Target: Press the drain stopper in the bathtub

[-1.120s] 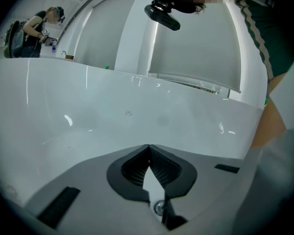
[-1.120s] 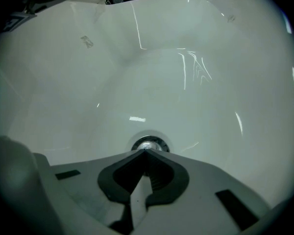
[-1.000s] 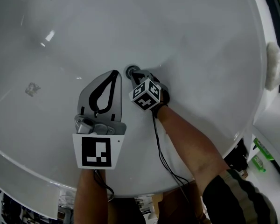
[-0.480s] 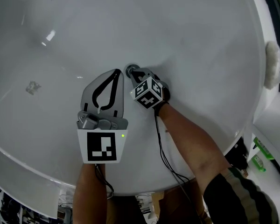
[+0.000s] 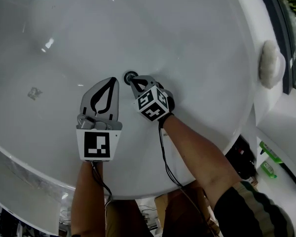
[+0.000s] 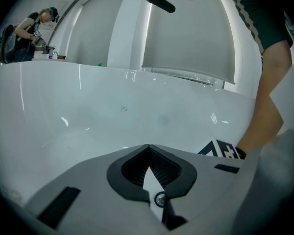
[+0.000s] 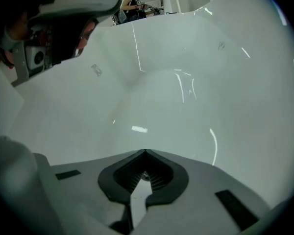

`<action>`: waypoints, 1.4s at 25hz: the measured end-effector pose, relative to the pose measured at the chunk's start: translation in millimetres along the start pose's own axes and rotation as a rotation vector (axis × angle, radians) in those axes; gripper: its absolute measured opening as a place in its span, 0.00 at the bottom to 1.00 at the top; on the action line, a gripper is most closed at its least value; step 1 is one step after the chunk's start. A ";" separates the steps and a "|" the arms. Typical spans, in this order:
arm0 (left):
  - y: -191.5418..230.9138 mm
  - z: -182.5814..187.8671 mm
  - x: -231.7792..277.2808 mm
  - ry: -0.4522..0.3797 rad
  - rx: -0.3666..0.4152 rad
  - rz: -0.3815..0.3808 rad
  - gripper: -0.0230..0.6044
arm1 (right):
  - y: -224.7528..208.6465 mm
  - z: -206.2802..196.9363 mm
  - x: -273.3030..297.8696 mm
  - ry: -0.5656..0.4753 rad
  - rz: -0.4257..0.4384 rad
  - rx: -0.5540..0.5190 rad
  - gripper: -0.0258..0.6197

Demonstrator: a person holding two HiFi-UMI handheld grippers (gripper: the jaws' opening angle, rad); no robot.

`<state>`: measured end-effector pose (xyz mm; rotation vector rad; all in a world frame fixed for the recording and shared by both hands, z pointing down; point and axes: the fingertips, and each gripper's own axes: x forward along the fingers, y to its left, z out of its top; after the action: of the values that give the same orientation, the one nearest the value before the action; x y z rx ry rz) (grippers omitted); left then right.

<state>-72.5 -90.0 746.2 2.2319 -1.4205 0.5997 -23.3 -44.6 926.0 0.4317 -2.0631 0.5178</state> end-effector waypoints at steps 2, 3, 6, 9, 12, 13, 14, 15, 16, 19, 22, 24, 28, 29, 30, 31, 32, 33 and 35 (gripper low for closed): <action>2.3 3.0 -5.6 0.002 -0.003 0.015 0.05 | -1.2 7.9 -14.2 -0.017 -0.002 0.010 0.06; 2.5 5.8 -8.8 0.001 0.000 0.017 0.05 | -1.3 12.1 -21.7 -0.026 -0.004 0.014 0.06; -0.4 17.5 -18.7 -0.007 0.009 0.011 0.05 | 0.8 26.1 -45.1 -0.053 -0.002 0.028 0.06; -9.8 31.6 -29.1 -0.014 0.025 -0.001 0.05 | 6.6 40.6 -69.3 -0.080 0.007 0.042 0.06; -21.8 48.1 -43.9 -0.011 0.037 -0.018 0.05 | 12.9 57.6 -99.0 -0.123 0.004 0.056 0.06; -24.8 55.4 -49.8 -0.013 0.043 -0.022 0.05 | 14.7 64.5 -110.5 -0.142 0.003 0.064 0.06; -27.6 63.8 -55.9 -0.021 0.049 -0.026 0.05 | 16.8 71.7 -122.9 -0.163 0.003 0.073 0.06; -30.7 73.0 -62.2 -0.031 0.057 -0.031 0.05 | 19.4 78.9 -136.0 -0.184 0.004 0.083 0.06; -34.1 82.5 -68.2 -0.040 0.068 -0.039 0.05 | 22.0 86.2 -149.8 -0.205 0.004 0.095 0.06; -44.1 114.6 -85.5 -0.079 0.106 -0.072 0.05 | 25.7 110.0 -196.6 -0.276 -0.020 0.133 0.06; -48.2 144.8 -108.2 -0.114 0.094 -0.088 0.05 | 33.2 135.2 -245.6 -0.355 -0.046 0.166 0.06; -49.7 162.2 -121.2 -0.111 0.098 -0.086 0.05 | 38.9 151.9 -277.6 -0.405 -0.057 0.169 0.06; -68.0 193.7 -148.8 -0.109 0.153 -0.105 0.05 | 55.4 176.9 -343.6 -0.478 -0.068 0.162 0.06; -72.4 204.4 -155.8 -0.118 0.169 -0.109 0.05 | 58.9 184.3 -360.9 -0.499 -0.069 0.157 0.06; -76.4 215.1 -163.3 -0.120 0.181 -0.110 0.05 | 62.8 192.1 -378.5 -0.519 -0.069 0.149 0.06; -80.8 224.8 -172.2 -0.114 0.185 -0.110 0.05 | 68.4 198.9 -396.4 -0.535 -0.067 0.142 0.06; -86.3 234.1 -182.9 -0.107 0.179 -0.112 0.05 | 75.9 203.9 -414.3 -0.545 -0.064 0.136 0.06; -92.4 244.9 -194.4 -0.105 0.169 -0.114 0.05 | 83.9 207.8 -432.0 -0.550 -0.062 0.130 0.06; -105.1 270.7 -216.0 -0.121 0.167 -0.113 0.05 | 95.6 217.2 -467.8 -0.565 -0.063 0.115 0.06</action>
<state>-24.0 -44.1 390.5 2.4999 -1.3326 0.5725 10.4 -29.9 402.7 0.7782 -2.5529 0.5184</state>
